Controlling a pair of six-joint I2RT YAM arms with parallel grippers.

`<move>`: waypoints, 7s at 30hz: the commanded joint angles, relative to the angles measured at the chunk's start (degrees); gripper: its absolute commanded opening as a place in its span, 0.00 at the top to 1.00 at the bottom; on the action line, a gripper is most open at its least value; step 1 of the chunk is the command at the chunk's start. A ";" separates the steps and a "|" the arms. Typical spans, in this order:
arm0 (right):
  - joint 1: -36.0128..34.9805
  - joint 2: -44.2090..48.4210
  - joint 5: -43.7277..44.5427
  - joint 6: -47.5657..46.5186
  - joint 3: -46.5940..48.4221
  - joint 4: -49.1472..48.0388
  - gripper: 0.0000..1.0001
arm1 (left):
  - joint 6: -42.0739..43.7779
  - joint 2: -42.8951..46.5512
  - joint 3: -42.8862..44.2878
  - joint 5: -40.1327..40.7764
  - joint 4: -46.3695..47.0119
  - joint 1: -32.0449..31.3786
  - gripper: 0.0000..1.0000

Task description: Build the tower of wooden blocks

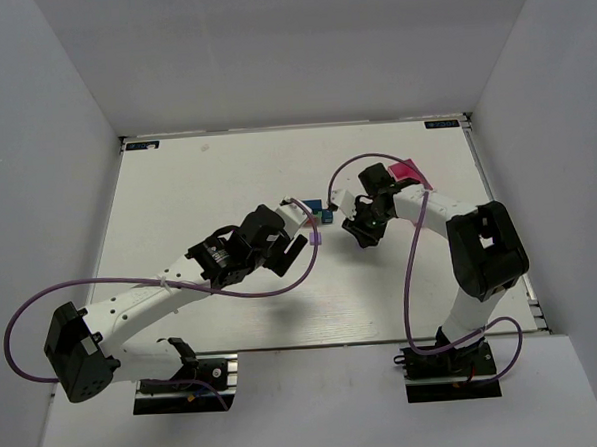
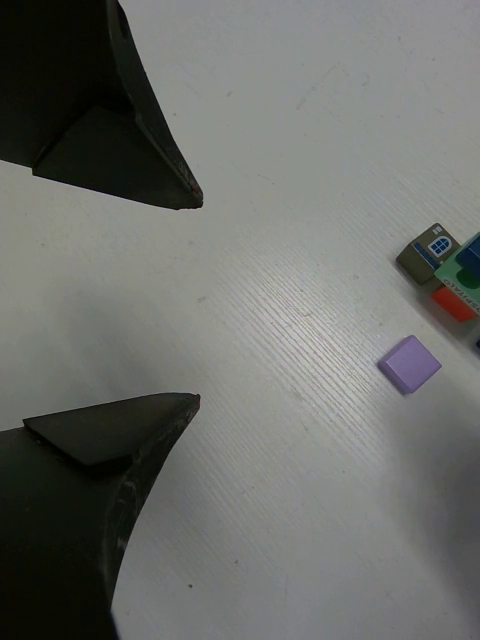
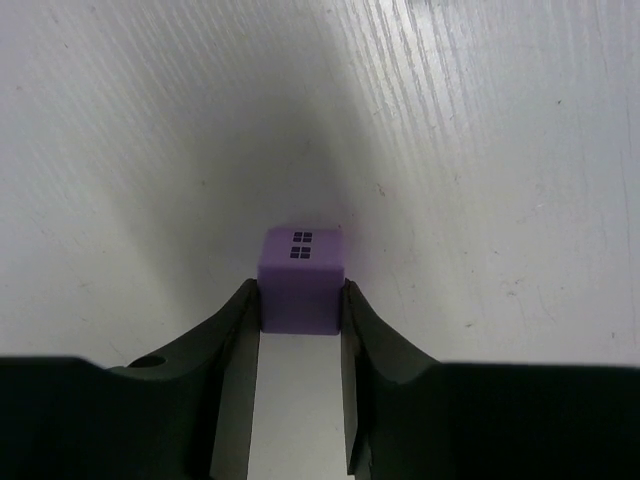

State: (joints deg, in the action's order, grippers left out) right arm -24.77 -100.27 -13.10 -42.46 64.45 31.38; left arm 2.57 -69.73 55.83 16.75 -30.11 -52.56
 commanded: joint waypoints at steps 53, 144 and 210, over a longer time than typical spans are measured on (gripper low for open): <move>-9.76 -21.72 -6.59 -15.29 54.38 26.63 0.92 | -0.11 6.63 -1.34 3.11 0.58 0.79 0.16; -10.56 -25.33 -3.68 -14.94 55.26 24.79 0.51 | -0.11 6.63 -1.34 2.58 0.58 0.79 0.16; -0.10 46.74 6.95 36.57 -12.06 -17.84 0.92 | -50.03 -39.77 19.84 19.27 5.15 -6.16 0.39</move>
State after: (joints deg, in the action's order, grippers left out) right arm -25.08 -55.20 -5.39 -7.11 52.90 16.14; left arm -44.62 -108.84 73.73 30.70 -24.82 -58.39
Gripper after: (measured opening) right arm 0.079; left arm 0.612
